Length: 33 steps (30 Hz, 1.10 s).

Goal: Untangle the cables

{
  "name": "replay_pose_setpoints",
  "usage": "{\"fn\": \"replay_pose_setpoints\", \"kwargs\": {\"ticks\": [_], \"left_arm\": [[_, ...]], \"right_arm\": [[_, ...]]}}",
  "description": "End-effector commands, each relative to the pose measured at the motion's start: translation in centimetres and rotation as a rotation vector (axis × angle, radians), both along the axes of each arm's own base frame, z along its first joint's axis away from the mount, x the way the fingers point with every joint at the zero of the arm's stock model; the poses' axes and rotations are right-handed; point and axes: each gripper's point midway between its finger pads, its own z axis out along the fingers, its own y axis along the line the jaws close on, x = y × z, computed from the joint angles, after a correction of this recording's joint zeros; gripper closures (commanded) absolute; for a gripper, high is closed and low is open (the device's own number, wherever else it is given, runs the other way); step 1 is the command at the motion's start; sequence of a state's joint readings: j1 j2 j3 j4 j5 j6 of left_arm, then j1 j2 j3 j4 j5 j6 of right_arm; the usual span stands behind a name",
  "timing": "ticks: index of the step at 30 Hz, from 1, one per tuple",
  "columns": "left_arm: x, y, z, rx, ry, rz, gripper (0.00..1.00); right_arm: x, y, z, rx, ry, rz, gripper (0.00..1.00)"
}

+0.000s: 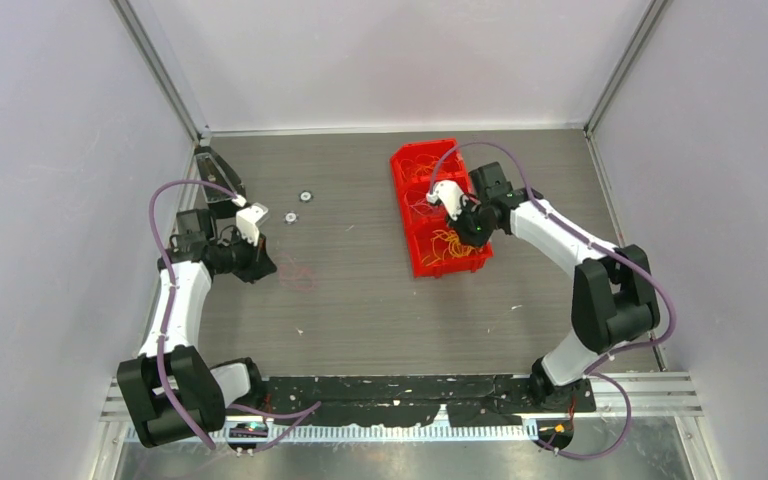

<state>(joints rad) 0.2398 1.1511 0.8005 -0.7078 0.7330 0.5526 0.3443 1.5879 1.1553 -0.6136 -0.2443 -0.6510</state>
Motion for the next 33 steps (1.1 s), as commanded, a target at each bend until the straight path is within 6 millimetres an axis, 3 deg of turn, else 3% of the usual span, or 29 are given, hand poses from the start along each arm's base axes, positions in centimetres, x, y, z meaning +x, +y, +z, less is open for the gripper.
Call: {"fn": "replay_pose_setpoints", "kwargs": {"ticks": [1,6,9,15,18,24,28,33], "left_arm": [[1.0,0.0,1.8,0.002,-0.06,0.005,1.0],[0.9,0.1,2.0,0.008,-0.062,0.004,1.0],[0.7,-0.1,2.0,0.006,-0.066,-0.009,1.0],[0.3,-1.8,2.4,-0.017,-0.071,-0.074,1.0],[0.1,-3.5,2.9,-0.039,-0.075,-0.121,1.0],[0.1,-7.3,5.7,-0.113,-0.107,-0.202,1.0],[0.0,-10.4,8.5,-0.223,-0.097,-0.257,1.0],[0.2,-12.9,11.8,-0.34,-0.075,-0.309,1.0]], "right_arm": [[1.1,0.6,-2.5,-0.05,-0.026,0.062,0.95],[2.3,1.5,-3.6,-0.061,-0.01,0.058,0.94],[2.3,1.8,-2.8,-0.042,0.0,0.032,0.78],[1.2,2.9,3.2,0.082,-0.058,0.015,0.44],[1.1,3.0,6.3,0.122,-0.096,-0.016,0.33],[-0.4,4.7,11.9,0.265,-0.145,0.002,0.02],[-1.6,8.1,15.4,0.406,-0.186,0.068,0.05],[-5.1,13.6,18.1,0.555,-0.166,0.232,0.05]]}}
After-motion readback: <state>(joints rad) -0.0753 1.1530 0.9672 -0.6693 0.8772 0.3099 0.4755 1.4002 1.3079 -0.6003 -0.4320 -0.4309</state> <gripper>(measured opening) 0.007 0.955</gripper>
